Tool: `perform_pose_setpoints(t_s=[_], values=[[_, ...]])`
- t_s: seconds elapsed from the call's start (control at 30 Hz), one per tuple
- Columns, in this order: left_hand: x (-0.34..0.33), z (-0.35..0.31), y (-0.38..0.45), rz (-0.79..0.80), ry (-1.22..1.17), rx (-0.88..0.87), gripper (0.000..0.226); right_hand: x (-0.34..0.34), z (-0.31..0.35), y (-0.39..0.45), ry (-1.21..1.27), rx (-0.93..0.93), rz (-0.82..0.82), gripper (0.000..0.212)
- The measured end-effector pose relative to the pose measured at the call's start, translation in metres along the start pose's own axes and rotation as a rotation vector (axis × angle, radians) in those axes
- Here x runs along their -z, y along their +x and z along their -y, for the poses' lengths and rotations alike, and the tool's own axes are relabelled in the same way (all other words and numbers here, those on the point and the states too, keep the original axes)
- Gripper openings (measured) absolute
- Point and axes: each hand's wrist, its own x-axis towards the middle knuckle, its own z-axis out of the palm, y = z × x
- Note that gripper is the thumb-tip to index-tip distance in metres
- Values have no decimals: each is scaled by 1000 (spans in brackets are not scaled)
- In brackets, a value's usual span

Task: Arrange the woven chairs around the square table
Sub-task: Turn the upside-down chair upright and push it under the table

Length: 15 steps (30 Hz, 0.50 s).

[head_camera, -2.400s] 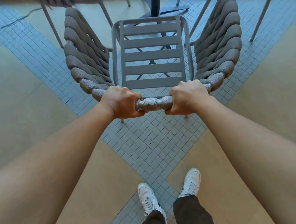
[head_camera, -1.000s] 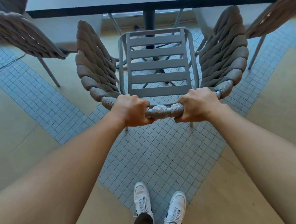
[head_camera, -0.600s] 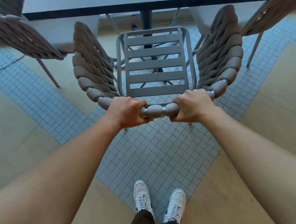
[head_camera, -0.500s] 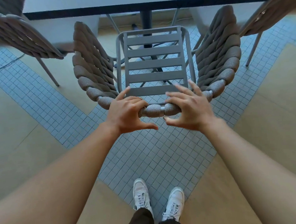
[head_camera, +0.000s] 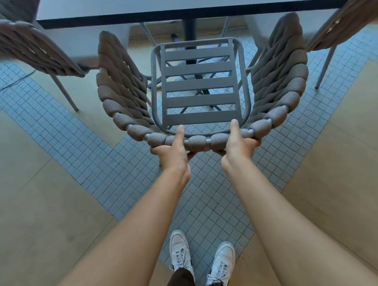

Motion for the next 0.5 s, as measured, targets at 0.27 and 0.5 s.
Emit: perform_pose_setpoints(t_s=[0.27, 0.5], values=[[-6, -4, 5, 71, 4, -17, 67, -4, 2, 12, -59, 30, -11, 77], [26, 5, -14, 148, 356, -144, 91, 32, -3, 5, -437, 198, 165, 102]])
